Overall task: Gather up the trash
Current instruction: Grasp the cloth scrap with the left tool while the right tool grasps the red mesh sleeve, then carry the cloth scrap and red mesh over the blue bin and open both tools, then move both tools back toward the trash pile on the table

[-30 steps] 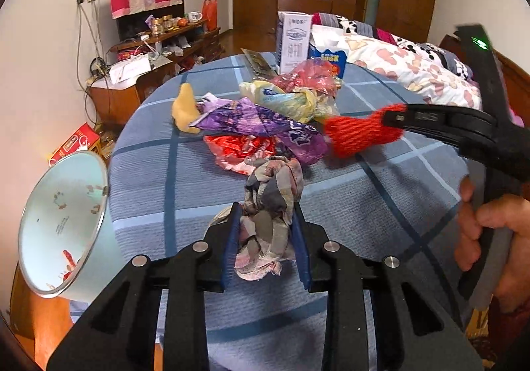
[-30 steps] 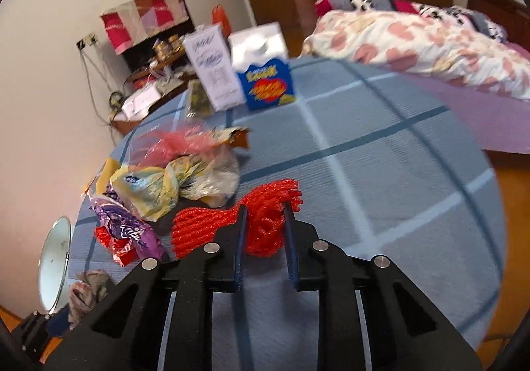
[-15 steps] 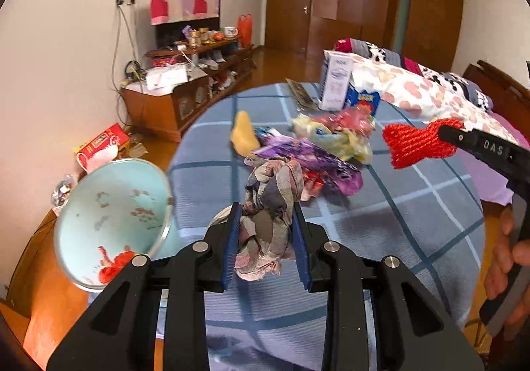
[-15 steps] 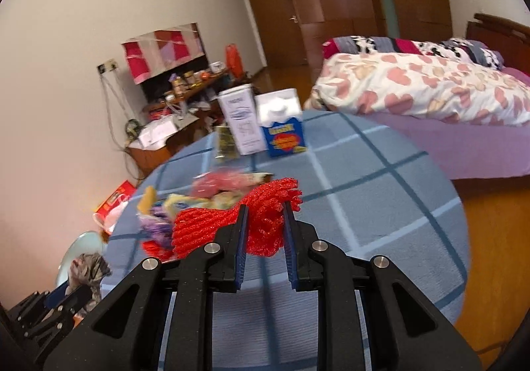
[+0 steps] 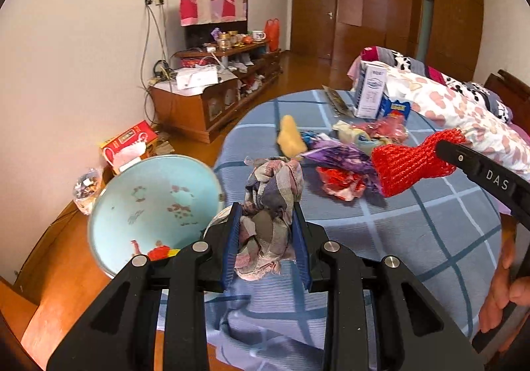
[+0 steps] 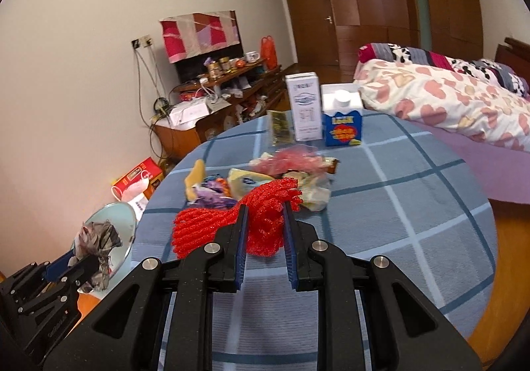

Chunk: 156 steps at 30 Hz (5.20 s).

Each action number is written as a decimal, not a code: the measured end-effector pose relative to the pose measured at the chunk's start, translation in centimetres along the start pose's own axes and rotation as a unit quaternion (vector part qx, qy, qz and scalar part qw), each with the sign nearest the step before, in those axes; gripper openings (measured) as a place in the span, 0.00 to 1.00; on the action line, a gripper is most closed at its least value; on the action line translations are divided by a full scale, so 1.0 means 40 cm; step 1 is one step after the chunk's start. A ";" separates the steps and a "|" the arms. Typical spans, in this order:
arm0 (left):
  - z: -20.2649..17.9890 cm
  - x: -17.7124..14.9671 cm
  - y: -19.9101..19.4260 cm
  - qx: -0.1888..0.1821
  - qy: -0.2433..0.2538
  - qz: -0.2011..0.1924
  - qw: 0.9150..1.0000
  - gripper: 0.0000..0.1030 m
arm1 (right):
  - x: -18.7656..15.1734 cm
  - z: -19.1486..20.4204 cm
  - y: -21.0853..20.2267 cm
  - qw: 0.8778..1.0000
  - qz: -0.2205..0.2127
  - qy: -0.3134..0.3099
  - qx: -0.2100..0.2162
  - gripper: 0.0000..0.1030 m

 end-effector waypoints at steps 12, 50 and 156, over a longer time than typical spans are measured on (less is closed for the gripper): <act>0.106 -0.005 -0.005 0.037 -0.035 0.000 0.999 0.29 | -0.010 0.108 0.021 0.999 0.009 -0.035 0.026 0.20; 0.317 -0.020 0.040 0.109 -0.107 0.013 0.988 0.29 | -0.035 0.386 0.112 0.988 0.034 -0.121 0.091 0.20; -0.006 -0.038 0.152 0.060 -0.030 0.068 0.995 0.83 | -0.074 -0.126 0.096 0.997 0.034 0.047 -0.052 0.84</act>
Point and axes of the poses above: each gripper's, at about its wrist camera, not at the fingertips, and y roughly the way its jaws point, z to its left, x to its top, the point moved 1 cm from there along y, roughly the way its jaws point
